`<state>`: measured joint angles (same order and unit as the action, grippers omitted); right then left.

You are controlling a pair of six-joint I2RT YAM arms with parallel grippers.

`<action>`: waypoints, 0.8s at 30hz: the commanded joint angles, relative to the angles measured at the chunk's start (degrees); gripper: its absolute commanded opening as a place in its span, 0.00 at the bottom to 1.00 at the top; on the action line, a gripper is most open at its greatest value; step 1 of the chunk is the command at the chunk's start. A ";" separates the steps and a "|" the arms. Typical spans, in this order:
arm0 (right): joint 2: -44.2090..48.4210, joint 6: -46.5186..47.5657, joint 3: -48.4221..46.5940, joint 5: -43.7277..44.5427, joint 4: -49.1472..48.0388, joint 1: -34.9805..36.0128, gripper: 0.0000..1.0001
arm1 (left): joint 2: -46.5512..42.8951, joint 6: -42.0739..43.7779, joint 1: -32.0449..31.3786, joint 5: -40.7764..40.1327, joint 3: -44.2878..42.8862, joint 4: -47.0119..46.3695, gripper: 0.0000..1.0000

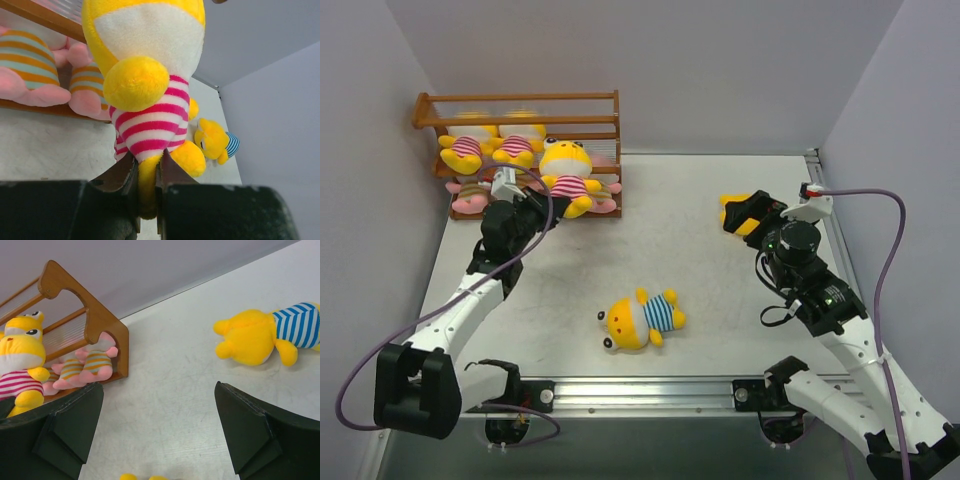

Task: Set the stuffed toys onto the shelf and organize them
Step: Place the stuffed toy onto shelf

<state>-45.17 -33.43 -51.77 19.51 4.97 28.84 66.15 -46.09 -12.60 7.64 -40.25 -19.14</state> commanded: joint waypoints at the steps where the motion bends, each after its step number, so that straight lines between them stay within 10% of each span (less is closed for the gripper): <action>1: 0.43 2.75 -0.09 1.67 -1.55 -0.45 0.99 | 2.57 -2.08 2.40 5.72 -6.75 0.84 0.02; 24: 1.84 3.11 0.44 1.32 -0.84 -2.03 0.99 | 21.38 0.91 3.55 5.98 -26.10 7.18 0.08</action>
<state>-44.34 -31.14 -51.64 19.51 5.04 27.29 86.00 -46.87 -9.37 13.91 -62.26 -9.96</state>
